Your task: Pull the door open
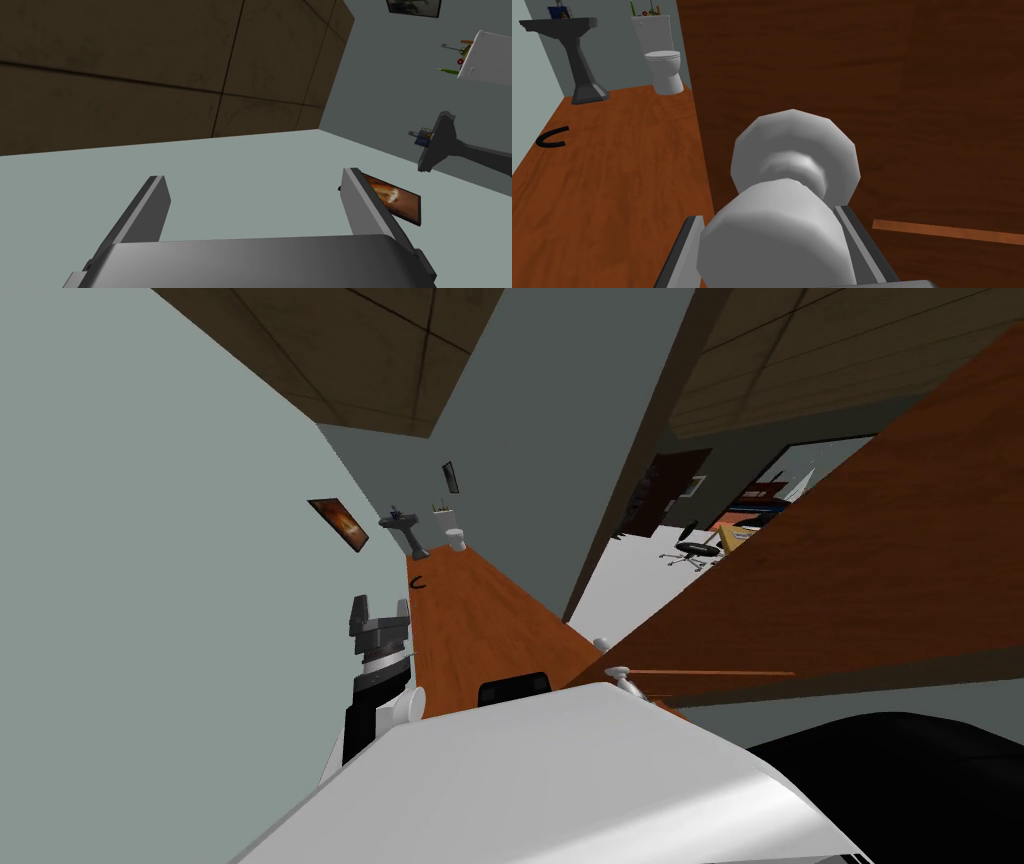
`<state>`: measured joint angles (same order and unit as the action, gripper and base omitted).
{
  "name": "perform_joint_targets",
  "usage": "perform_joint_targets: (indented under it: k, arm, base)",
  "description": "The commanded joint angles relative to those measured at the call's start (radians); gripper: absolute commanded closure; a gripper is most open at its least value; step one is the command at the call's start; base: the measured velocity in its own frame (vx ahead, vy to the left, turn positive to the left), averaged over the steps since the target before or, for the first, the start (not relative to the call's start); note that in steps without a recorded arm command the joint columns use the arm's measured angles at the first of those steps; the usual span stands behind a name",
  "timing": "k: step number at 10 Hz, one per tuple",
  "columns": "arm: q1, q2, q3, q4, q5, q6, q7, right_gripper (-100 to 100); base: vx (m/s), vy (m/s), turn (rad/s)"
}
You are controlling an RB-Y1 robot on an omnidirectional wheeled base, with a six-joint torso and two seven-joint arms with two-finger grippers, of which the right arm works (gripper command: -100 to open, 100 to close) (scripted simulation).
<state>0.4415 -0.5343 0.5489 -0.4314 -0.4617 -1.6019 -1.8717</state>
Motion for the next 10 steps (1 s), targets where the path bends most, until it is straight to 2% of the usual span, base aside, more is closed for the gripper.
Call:
perform_joint_targets:
  k: [1, 3, 4, 6, 8, 9, 10]
  arm:
    - [0.006, 0.021, 0.009, 0.010, 0.006, -0.004, 0.004, 100]
    - [0.022, 0.036, 0.006, 0.017, 0.006, -0.027, 0.018, 100]
    - [0.022, 0.036, 0.006, 0.017, 0.006, -0.027, 0.018, 100]
    - [0.033, 0.047, 0.004, 0.022, 0.007, -0.056, 0.031, 100]
    - [0.033, 0.047, 0.004, 0.022, 0.007, -0.056, 0.031, 100]
    - [0.039, 0.054, 0.002, 0.025, 0.008, -0.080, 0.041, 100]
    - [0.040, 0.055, 0.002, 0.026, 0.009, -0.086, 0.043, 100]
  base:
    - [-0.067, -0.025, 0.230]
    - [-0.142, -0.033, 0.237]
    - [-0.140, -0.020, 0.088]
    - [-0.196, -0.018, 0.069]
    - [-0.106, -0.019, -0.004]
    - [-0.159, -0.002, 0.010]
    - [-0.214, -0.055, -0.003]
